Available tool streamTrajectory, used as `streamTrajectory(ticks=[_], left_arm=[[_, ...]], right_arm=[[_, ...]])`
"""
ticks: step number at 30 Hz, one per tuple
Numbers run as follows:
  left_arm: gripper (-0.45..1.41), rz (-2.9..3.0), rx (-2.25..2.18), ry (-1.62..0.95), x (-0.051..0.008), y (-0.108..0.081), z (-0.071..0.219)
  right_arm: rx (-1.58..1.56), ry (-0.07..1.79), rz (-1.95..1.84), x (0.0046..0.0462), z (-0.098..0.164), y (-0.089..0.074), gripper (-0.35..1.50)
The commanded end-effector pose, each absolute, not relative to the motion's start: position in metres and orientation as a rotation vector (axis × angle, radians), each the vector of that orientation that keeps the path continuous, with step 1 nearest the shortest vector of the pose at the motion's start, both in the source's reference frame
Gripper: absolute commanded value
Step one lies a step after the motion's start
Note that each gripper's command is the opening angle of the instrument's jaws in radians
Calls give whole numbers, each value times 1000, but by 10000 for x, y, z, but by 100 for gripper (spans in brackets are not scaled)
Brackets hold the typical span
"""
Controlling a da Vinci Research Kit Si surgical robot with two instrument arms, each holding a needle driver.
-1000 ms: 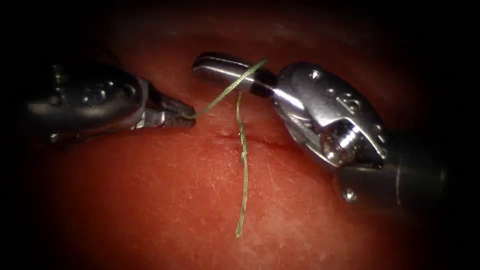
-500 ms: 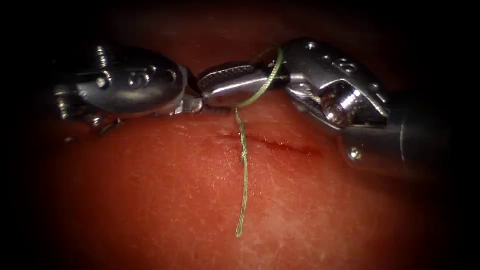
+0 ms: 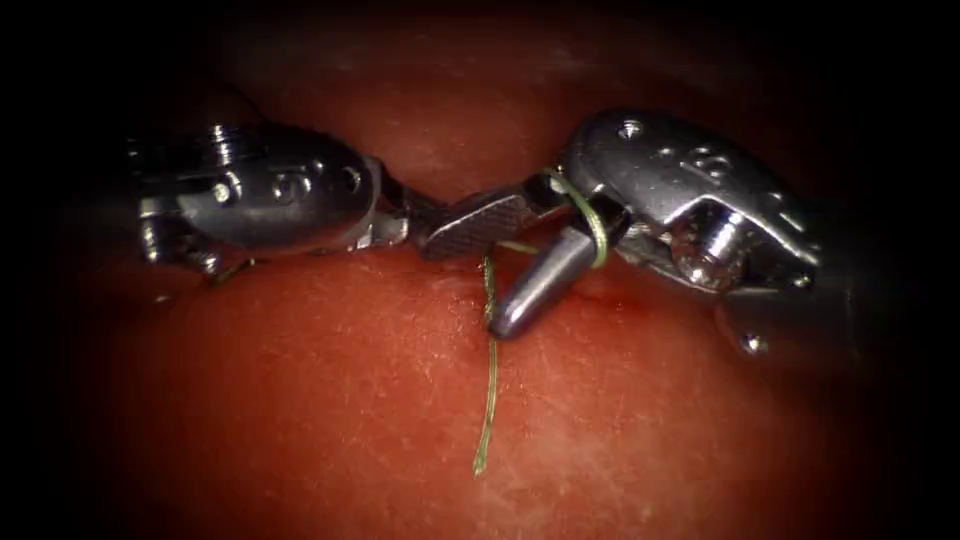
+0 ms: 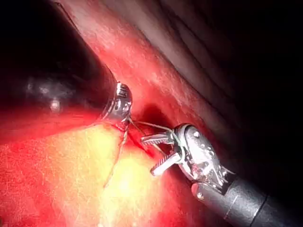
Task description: Wound Closure
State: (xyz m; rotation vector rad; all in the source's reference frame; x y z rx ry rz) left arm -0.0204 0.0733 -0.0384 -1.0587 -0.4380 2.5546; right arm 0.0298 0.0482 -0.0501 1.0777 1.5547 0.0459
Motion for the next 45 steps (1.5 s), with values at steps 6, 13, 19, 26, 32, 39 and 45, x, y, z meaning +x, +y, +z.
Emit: streamTrajectory(ticks=[6,13,19,26,32,39,45], left_arm=[[-35,2563,-1075,-445,-198,726,-381],[-35,2589,-1053,-456,-194,715,-376],[-35,2600,-1041,-462,-192,711,-375],[-35,2597,-1040,-466,-190,710,-375],[-35,2598,-1037,-479,-184,707,-376],[-35,2620,-1022,-481,-173,672,-394],[-35,2655,-1015,-479,-148,617,-425]], right_arm=[[1069,1416,-219,307,-482,467,54],[1036,1283,-404,317,-462,427,49],[913,1182,-472,331,-457,413,49],[850,1064,-551,334,-452,410,29],[881,1044,-608,331,-449,406,-35],[848,1131,-535,320,-445,441,-35],[846,1170,-409,314,-444,462,-35]])
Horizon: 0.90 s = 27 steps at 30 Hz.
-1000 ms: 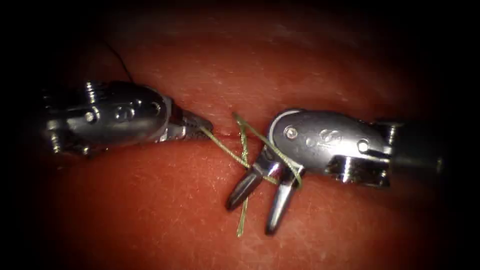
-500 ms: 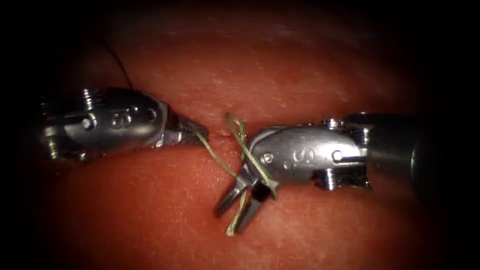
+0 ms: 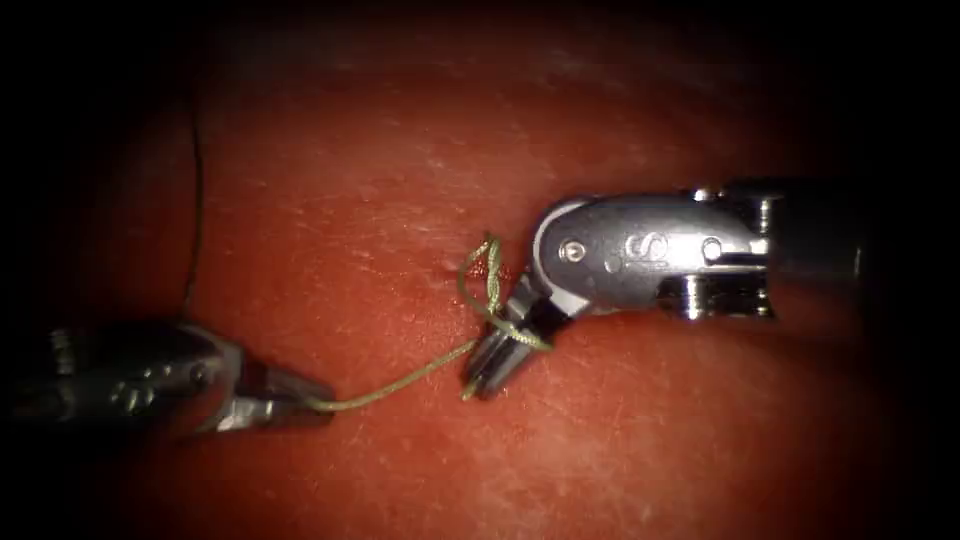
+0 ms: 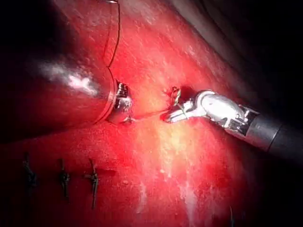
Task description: Wound Closure
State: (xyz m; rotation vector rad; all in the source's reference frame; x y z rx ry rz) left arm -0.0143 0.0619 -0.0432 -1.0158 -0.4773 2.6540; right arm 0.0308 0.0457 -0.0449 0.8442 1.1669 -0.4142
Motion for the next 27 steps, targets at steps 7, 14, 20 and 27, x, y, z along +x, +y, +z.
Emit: streamTrajectory(ticks=[7,14,20,27], left_arm=[[-35,2667,-1010,-477,-155,572,-456],[-35,2666,-1027,-510,-171,536,-490],[-35,2659,-1040,-542,-177,521,-527],[-35,2669,-1053,-551,-176,512,-544]], right_arm=[[852,1174,-281,303,-435,498,-35],[854,1196,-250,293,-444,503,-35],[848,1212,-215,294,-459,515,-35],[837,1211,-194,295,-458,521,-35]])
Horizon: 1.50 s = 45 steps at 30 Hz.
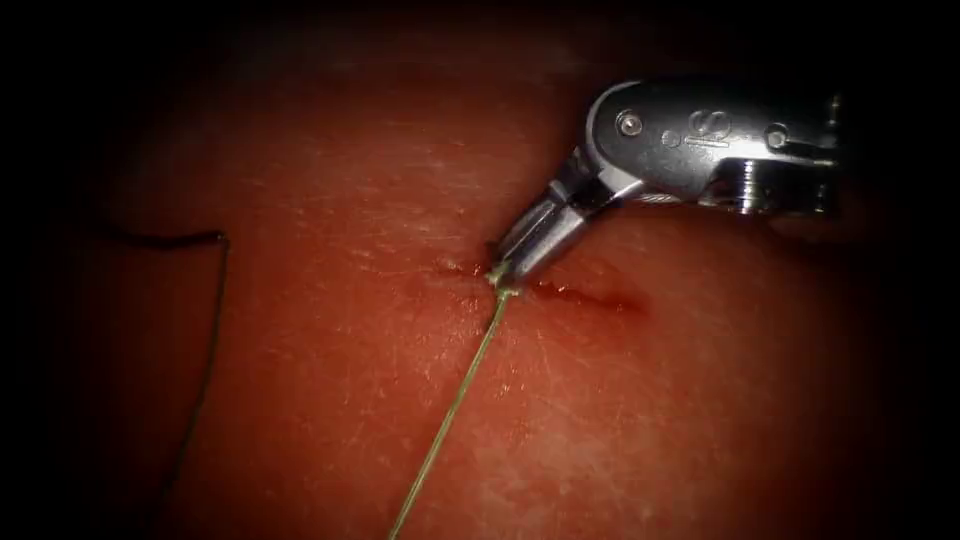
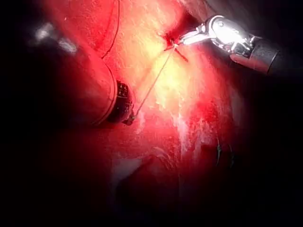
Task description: Wound Closure
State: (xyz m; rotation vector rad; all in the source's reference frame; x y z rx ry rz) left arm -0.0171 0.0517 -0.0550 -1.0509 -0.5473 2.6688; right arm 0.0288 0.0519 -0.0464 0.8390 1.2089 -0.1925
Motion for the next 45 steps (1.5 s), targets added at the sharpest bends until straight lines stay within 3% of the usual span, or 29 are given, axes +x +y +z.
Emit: streamTrajectory(ticks=[1,19,38,45], left_arm=[[-35,2669,-1055,-553,-175,509,-547],[-35,2714,-1039,-588,-180,453,-522],[-35,2721,-1023,-701,-200,391,-508],[-35,2703,-1023,-673,-212,413,-538]], right_arm=[[836,1211,-192,294,-459,522,-35],[771,1165,-128,303,-421,528,-35],[544,1033,100,284,-345,570,-35],[530,1113,187,279,-364,568,-35]])
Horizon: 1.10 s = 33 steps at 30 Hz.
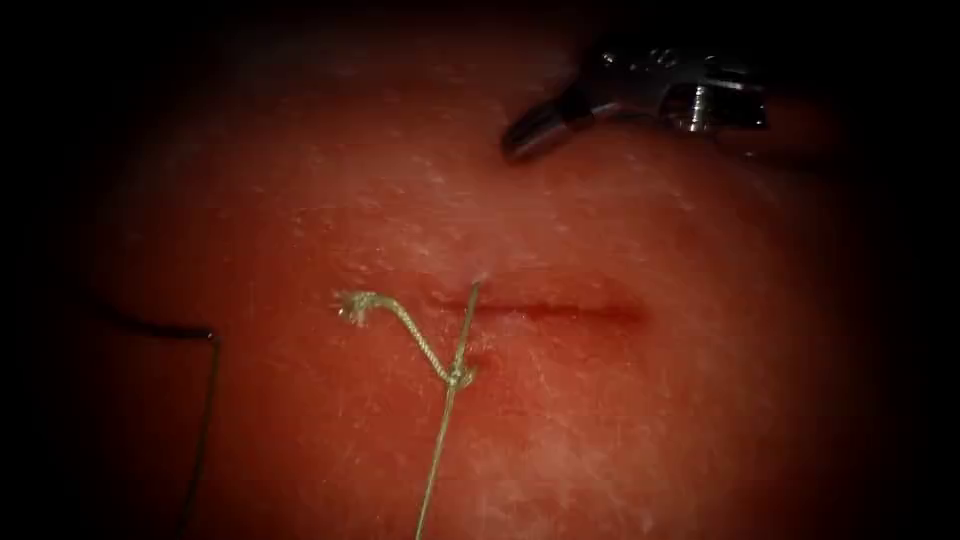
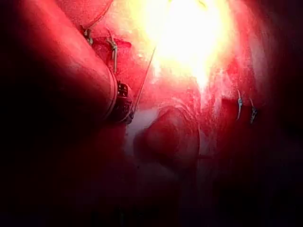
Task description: Wound Closure
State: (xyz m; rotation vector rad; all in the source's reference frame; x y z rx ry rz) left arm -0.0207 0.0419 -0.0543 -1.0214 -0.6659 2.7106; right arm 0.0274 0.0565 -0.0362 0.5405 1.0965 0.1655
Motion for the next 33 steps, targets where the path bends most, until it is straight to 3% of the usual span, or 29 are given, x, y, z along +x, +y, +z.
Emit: streamTrajectory(ticks=[1,2,3,8,10,21,33], left_arm=[[-35,2701,-1024,-662,-212,419,-538],[-35,2700,-1023,-655,-211,428,-538],[-35,2697,-1025,-646,-210,433,-538],[-35,2669,-1026,-594,-201,463,-541],[-35,2664,-1039,-564,-196,481,-549],[-35,2663,-1046,-506,-198,507,-547],[-35,2666,-1042,-499,-201,496,-539]], right_arm=[[511,1133,243,277,-370,568,-27],[513,1174,318,272,-386,567,19],[502,1184,355,269,-397,565,49],[475,1170,471,259,-444,552,106],[526,1189,518,259,-467,538,118],[782,1110,824,285,-485,466,118],[665,1034,1005,296,-455,472,131]])
